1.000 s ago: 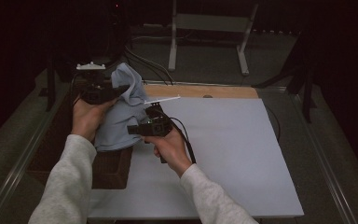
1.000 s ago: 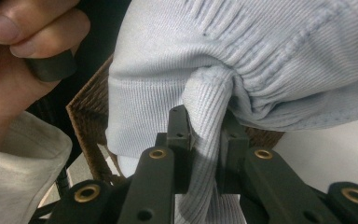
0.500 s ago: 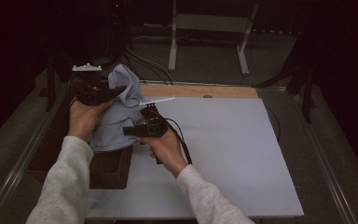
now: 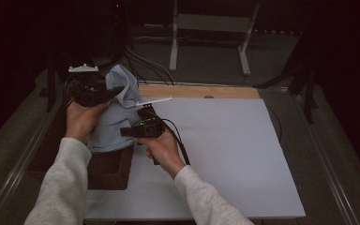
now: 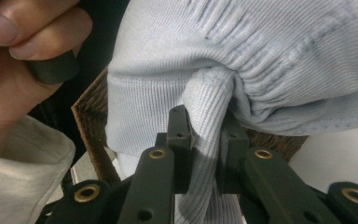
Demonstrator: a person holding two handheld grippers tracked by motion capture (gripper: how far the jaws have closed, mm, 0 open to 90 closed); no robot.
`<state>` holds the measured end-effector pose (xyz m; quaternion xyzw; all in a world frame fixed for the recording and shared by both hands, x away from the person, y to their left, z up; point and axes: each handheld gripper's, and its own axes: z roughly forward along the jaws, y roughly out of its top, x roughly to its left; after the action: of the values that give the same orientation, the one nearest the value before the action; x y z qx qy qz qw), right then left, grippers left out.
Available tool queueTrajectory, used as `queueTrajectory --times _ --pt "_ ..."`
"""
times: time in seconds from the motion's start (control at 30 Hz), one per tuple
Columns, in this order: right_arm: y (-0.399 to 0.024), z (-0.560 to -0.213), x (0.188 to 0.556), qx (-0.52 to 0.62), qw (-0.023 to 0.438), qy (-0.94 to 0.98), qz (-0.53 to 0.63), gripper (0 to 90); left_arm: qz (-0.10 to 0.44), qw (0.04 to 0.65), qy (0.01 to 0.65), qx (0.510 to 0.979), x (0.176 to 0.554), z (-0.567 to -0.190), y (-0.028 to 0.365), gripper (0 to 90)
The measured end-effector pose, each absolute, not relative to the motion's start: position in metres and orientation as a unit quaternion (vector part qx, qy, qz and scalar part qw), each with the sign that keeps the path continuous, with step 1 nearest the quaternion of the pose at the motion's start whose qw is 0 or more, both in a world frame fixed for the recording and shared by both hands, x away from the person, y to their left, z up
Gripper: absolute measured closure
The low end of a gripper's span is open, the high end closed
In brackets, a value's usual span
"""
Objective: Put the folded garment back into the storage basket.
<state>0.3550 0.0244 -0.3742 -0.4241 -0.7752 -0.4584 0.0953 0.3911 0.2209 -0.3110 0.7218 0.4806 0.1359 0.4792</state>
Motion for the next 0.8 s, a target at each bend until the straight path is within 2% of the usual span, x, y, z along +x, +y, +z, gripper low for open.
queueTrajectory --times 0.8 --pt "0.05 -0.381 0.352 -0.419 0.097 -0.781 -0.452 79.4 0.141 0.475 0.495 0.714 0.386 -0.314 0.243 82.8"
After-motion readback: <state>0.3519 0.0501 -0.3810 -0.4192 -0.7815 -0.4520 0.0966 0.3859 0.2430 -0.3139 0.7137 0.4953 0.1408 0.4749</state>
